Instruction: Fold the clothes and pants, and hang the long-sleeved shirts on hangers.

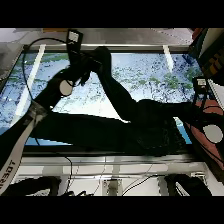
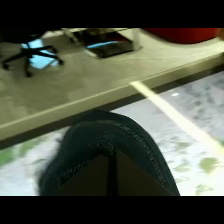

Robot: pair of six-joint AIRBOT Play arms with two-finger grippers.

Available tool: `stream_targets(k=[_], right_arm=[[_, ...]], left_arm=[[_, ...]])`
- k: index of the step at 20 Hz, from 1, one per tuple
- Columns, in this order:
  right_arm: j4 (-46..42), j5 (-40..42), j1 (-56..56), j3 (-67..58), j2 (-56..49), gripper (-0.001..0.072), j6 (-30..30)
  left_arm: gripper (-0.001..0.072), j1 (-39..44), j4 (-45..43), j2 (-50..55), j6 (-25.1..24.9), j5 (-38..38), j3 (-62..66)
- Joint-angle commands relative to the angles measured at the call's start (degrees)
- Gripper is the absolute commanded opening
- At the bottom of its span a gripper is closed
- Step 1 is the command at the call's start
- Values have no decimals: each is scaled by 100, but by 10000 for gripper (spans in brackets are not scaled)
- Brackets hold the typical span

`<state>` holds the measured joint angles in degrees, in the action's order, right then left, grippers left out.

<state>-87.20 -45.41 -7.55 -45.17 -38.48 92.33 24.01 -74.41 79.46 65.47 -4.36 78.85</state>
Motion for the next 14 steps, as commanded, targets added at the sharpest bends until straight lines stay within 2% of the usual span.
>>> stream_targets(k=[1,9,11,14], right_arm=[[-494,129,144,-74,-35,555,-2],[-494,140,1648,-48,-605,555,-2],[-492,140,1899,-48,-973,555,-2],[-452,131,2076,-48,-1589,555,-4]], left_arm=[[22,-605,-678,-76,-33,-247,2],[22,-1967,-680,-103,-35,-310,2],[22,-2162,-680,-92,-35,-973,0],[22,-2391,-1154,-9,-35,-3075,-9]])
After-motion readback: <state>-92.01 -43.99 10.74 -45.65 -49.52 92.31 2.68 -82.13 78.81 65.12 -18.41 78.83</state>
